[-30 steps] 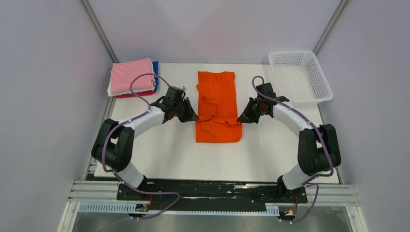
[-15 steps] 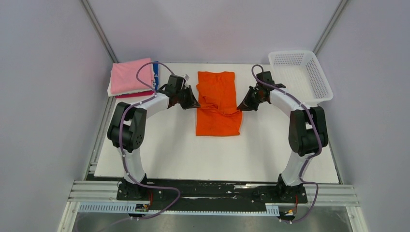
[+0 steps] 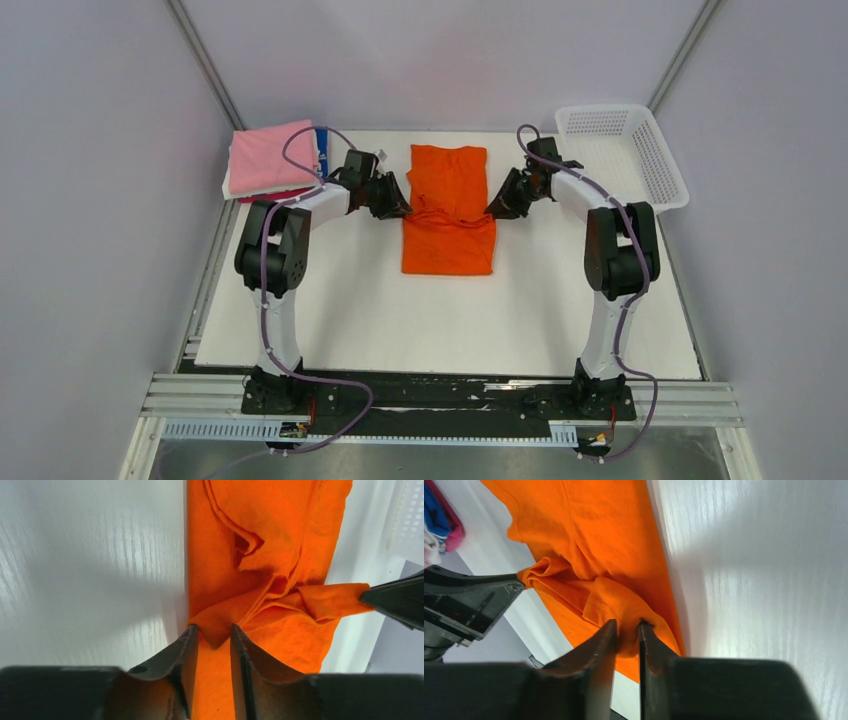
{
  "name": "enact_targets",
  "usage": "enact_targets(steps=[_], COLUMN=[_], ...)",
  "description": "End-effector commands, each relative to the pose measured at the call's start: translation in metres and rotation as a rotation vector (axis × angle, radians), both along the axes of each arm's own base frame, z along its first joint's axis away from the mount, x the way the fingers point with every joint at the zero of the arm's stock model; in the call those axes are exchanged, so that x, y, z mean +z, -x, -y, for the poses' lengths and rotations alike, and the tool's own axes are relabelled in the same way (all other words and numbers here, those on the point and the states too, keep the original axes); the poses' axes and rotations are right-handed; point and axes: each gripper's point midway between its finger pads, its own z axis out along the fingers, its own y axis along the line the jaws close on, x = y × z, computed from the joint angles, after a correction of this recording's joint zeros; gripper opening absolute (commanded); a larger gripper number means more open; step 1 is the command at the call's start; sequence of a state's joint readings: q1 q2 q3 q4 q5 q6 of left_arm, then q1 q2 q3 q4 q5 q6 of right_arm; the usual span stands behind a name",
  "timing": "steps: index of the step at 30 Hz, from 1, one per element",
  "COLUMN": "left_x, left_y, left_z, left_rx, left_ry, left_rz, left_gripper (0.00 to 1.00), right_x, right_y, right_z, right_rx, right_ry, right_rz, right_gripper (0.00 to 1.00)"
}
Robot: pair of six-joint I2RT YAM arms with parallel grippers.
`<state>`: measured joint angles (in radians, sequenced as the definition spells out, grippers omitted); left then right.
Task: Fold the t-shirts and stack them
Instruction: Fold the folded rectangular tshirt in 1/3 of the way
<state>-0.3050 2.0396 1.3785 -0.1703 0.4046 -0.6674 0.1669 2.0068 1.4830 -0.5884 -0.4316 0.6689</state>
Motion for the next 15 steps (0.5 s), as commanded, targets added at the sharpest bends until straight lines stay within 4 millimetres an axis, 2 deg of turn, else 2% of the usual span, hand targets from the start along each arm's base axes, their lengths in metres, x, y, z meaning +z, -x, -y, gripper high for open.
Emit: enact_targets(steps=[1, 3, 5, 9, 10, 11, 13, 14, 15], left_x=[0.022, 0.032, 0.047, 0.072, 0.067, 0.074, 0.062, 0.069, 0.054], left_y=[-0.024, -0.030, -0.032, -0.021, -0.013, -0.007, 0.018, 0.026, 0.043], left_z=[-0.002, -0.004, -0.005, -0.007, -0.010, -0.011, -0.017, -0.018, -0.021], left_rx=[-0.003, 0.000, -0.003, -0.018, -0.017, -0.019, -0.018, -0.018, -0.019], left_ry=[0.022, 0.031, 0.040, 0.051, 0.047, 0.049, 0.036, 0.039, 0.027], left_rz=[0.081, 0.104, 0.130, 0.169, 0.154, 0.164, 0.116, 0.123, 0.080], left_gripper=[0.47, 0.89, 0.98, 1.00, 1.00, 1.00, 1.00, 1.00, 1.00], right_x=[0.017, 0.022, 0.029, 0.031, 0.034, 0.032, 0.028, 0.025, 0.023], right_y=[-0.032, -0.038, -0.040, -0.025, -0.018, -0.010, 0.010, 0.021, 0.033], right_z=[-0.001, 0.000, 0.001, 0.011, 0.014, 0.016, 0.019, 0.019, 0.019], right_rx=[0.019, 0.024, 0.034, 0.038, 0.034, 0.034, 0.037, 0.039, 0.045], right_ry=[-0.046, -0.053, -0.044, 0.007, 0.020, 0.030, 0.039, 0.042, 0.047], right_rz=[0.078, 0.096, 0.123, 0.144, 0.154, 0.149, 0.137, 0.130, 0.124], right_gripper=[0.29, 0.44, 0.59, 0.71, 0.73, 0.74, 0.75, 0.75, 0.74])
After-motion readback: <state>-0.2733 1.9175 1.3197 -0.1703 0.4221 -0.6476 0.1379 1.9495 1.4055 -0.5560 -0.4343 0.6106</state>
